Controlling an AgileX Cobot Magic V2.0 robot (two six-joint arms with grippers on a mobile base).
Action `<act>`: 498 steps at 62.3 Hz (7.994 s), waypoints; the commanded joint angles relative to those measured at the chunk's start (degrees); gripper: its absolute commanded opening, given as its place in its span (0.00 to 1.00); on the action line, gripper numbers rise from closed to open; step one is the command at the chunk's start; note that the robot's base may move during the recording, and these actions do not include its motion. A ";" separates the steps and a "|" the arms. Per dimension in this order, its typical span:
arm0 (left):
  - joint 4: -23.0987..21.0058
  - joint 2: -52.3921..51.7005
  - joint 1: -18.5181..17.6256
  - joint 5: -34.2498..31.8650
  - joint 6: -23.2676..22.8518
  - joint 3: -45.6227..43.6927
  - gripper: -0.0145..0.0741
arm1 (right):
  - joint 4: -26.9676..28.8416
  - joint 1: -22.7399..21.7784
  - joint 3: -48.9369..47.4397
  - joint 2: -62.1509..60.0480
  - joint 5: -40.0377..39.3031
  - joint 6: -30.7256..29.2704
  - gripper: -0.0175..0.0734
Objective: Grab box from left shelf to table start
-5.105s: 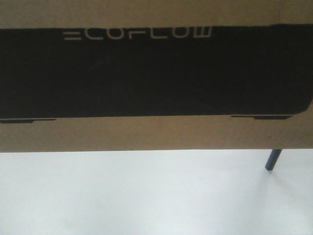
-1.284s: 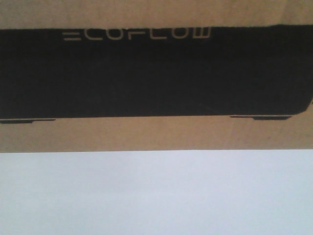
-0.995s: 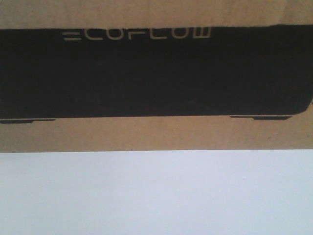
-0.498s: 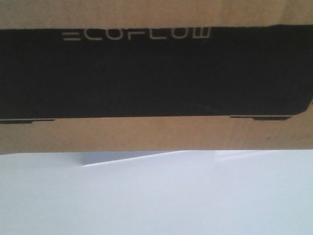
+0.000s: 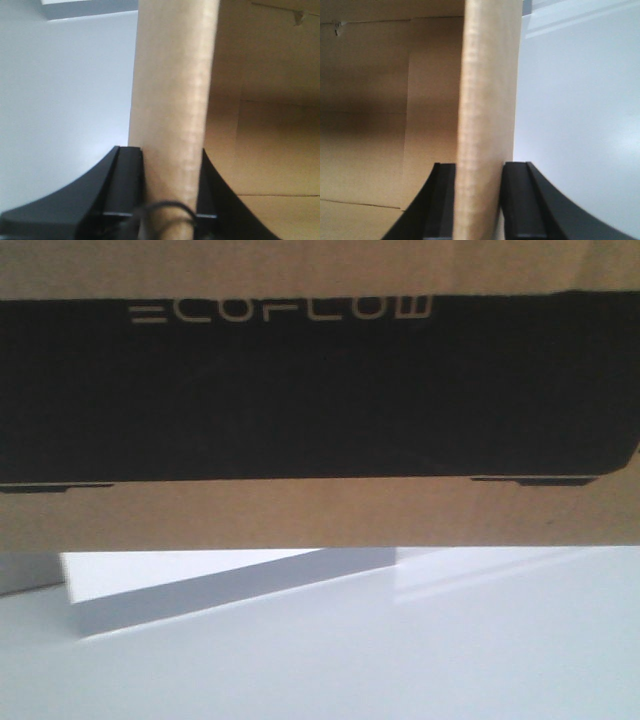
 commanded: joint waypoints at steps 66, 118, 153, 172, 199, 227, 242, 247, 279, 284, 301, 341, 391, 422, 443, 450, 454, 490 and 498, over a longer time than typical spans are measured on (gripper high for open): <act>-1.33 -0.46 0.06 -6.08 -1.39 -2.24 0.14 | -2.83 -0.28 -1.63 -0.28 -6.01 -0.48 0.25; -1.45 0.46 0.06 -6.08 -1.39 -2.24 0.14 | -2.21 -0.28 -1.63 -0.28 -6.01 -0.48 0.25; -1.57 0.66 0.06 -6.08 -1.39 -2.24 0.14 | -2.21 -0.28 -1.63 -0.28 -6.01 -0.48 0.25; -1.57 0.66 0.06 -6.08 -1.39 -2.24 0.14 | -2.21 -0.28 -1.63 -0.28 -6.01 -0.48 0.25; -1.57 0.66 0.06 -6.08 -1.39 -2.24 0.14 | -2.21 -0.28 -1.63 -0.28 -6.01 -0.48 0.25; -1.57 0.66 0.06 -6.08 -1.39 -2.24 0.14 | -2.21 -0.28 -1.63 -0.28 -6.01 -0.48 0.25; -1.57 0.66 0.06 -6.08 -1.39 -2.24 0.14 | -2.21 -0.28 -1.63 -0.28 -6.01 -0.48 0.25; -1.57 0.66 0.06 -6.08 -1.39 -2.24 0.14 | -2.21 -0.28 -1.63 -0.28 -6.01 -0.48 0.25; -1.57 0.66 0.06 -6.08 -1.39 -2.24 0.14 | -2.21 -0.28 -1.63 -0.28 -6.01 -0.48 0.25; -1.57 0.66 0.06 -6.08 -1.39 -2.24 0.14 | -2.21 -0.28 -1.63 -0.28 -6.01 -0.48 0.25; -1.57 0.66 0.06 -6.08 -1.39 -2.24 0.14 | -2.21 -0.28 -1.63 -0.28 -6.01 -0.48 0.25; -1.57 0.66 0.06 -6.08 -1.39 -2.24 0.14 | -2.21 -0.28 -1.63 -0.28 -6.01 -0.48 0.25; -1.57 0.66 0.06 -6.18 -1.39 -2.00 0.14 | -2.23 -0.28 -1.63 -0.28 -6.00 -0.48 0.25; -1.68 0.66 0.06 -6.18 -1.39 -2.00 0.14 | -2.23 -0.28 -1.63 -0.28 -6.00 -0.48 0.25; -1.68 0.66 0.06 -6.18 -1.39 -2.00 0.14 | -2.23 -0.28 -1.63 -0.28 -6.00 -0.48 0.25; -1.79 0.66 0.06 -6.18 -1.39 -2.00 0.14 | -2.23 -0.28 -1.63 -0.28 -6.00 -0.48 0.25; -1.79 0.66 0.06 -6.18 -1.39 -2.00 0.14 | -2.23 -0.28 -1.63 -0.28 -6.00 -0.48 0.25; -1.79 0.66 0.06 -6.18 -1.39 -2.00 0.14 | -2.23 -0.28 -1.63 -0.28 -6.00 -0.48 0.25; -1.79 0.66 0.06 -6.18 -1.39 -2.00 0.14 | -2.23 -0.28 -1.63 -0.28 -6.00 -0.48 0.25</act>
